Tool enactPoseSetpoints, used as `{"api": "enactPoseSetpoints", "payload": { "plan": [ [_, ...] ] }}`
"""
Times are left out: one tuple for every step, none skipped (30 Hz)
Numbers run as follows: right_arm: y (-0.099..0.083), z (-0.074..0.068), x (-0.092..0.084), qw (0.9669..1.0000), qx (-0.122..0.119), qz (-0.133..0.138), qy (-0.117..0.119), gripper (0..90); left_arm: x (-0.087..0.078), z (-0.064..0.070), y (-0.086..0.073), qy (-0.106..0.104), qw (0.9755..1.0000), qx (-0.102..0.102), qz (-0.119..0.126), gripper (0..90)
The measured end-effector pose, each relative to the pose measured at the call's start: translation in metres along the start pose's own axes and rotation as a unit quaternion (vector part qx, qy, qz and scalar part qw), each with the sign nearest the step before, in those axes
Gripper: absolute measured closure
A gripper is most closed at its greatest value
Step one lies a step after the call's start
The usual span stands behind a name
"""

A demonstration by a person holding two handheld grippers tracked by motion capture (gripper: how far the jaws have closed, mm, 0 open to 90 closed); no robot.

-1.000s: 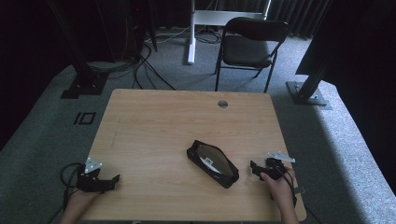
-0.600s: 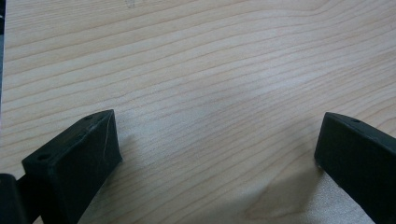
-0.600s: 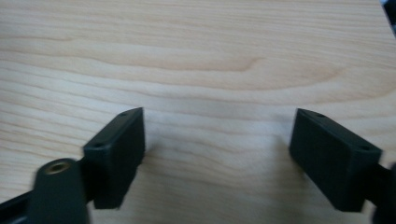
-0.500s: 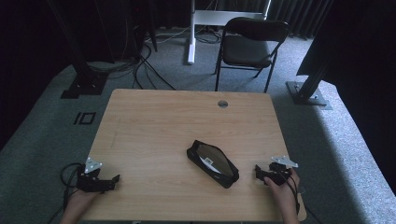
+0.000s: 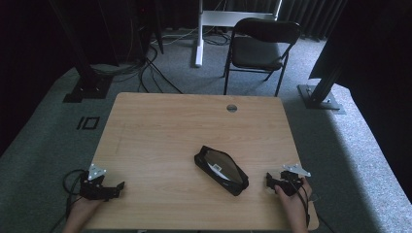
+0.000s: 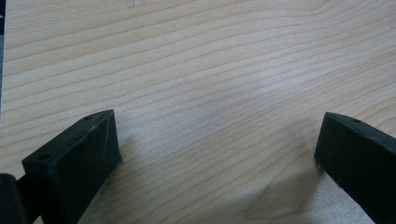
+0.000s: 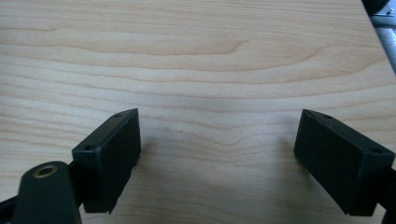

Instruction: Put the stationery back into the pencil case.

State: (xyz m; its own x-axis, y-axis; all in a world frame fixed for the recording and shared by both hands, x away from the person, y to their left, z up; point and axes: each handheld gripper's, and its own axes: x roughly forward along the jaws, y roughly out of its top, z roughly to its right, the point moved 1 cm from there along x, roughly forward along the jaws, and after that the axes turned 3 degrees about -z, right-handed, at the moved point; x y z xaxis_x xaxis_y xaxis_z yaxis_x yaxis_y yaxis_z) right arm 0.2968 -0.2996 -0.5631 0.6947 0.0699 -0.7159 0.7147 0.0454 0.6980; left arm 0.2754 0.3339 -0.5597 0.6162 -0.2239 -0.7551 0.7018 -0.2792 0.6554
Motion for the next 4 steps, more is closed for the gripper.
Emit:
{"api": "enactPoseSetpoints", "payload": {
  "plan": [
    [0.0, 0.0001, 0.0, 1.0, 0.001, 0.0, -0.002, 13.9, 0.0, 0.0, 0.0, 0.0, 1.0, 0.0, 0.0, 0.2],
    [0.0, 0.0002, 0.0, 1.0, 0.003, 0.0, -0.003, 14.0, 0.0, 0.0, 0.0, 0.0, 1.0, 0.0, 0.0, 0.2],
    [0.0, 0.0002, 0.0001, 1.0, 0.004, 0.0, -0.004, 13.9, -0.0001, 0.0, 0.0, 0.0, 1.0, 0.0, -0.001, 0.2],
    [0.0001, 0.0003, 0.0001, 1.0, 0.006, 0.0, -0.006, 14.0, -0.0001, 0.0, 0.0, 0.0, 1.0, 0.0, -0.001, 0.2]
  ]
}}
